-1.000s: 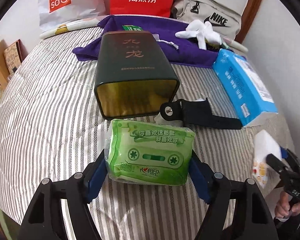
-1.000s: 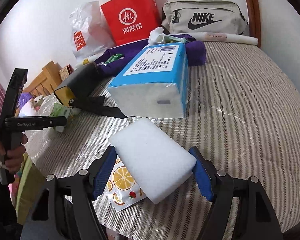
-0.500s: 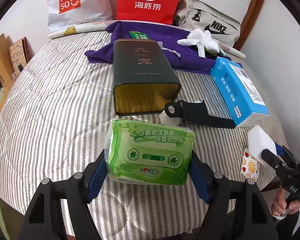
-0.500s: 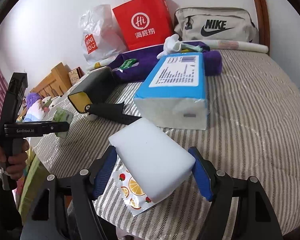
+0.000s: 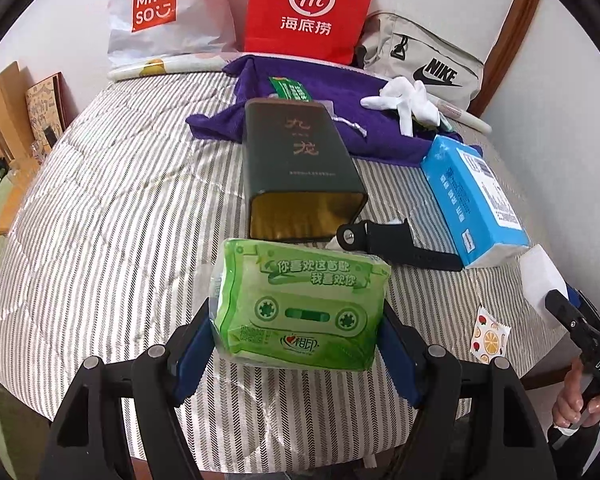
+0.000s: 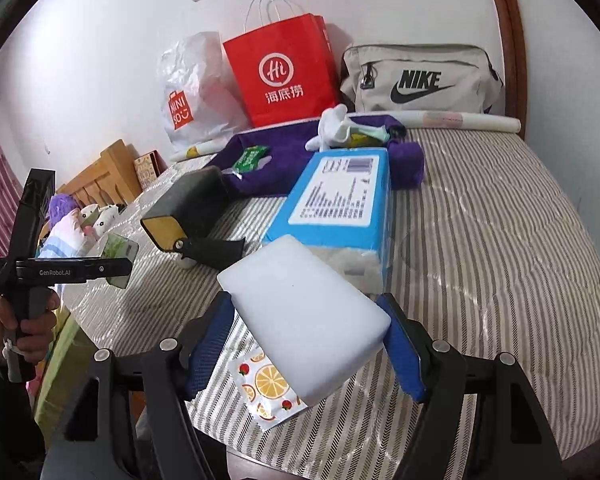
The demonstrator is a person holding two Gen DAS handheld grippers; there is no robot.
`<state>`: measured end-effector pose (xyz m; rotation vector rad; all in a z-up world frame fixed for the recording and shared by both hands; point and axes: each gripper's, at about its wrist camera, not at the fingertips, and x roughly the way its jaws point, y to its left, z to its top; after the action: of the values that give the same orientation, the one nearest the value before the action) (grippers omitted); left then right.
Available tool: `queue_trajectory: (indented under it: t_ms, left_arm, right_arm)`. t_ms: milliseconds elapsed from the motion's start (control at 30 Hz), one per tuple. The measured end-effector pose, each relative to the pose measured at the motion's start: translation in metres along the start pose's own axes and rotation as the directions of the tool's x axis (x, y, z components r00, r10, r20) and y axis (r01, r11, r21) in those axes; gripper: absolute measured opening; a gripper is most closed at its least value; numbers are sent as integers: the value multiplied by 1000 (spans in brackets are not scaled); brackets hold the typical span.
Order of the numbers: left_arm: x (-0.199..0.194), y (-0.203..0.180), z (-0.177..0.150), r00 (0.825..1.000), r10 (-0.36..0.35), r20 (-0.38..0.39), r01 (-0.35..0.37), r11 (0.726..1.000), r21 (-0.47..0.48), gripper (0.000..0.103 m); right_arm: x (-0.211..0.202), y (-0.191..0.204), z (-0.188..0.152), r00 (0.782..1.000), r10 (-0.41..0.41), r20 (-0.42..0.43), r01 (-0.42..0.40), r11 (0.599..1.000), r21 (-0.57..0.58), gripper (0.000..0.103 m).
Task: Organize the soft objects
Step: 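Lift and carry the green tissue pack and white foam block toward the purple towel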
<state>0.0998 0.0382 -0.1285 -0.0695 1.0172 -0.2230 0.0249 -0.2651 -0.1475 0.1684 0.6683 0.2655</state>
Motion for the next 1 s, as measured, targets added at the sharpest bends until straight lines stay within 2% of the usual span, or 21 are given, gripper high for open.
queue_trajectory:
  t_ms: [400, 1000]
  left_arm:
    - [-12, 2, 22, 999, -23, 26, 24, 999, -21, 74]
    - [-14, -3, 68, 998, -52, 47, 53, 999, -10, 74]
  right_arm:
    - [-11, -1, 23, 999, -24, 21, 24, 1000, -5, 72]
    - [1, 3, 71, 999, -31, 41, 33, 999, -41, 72]
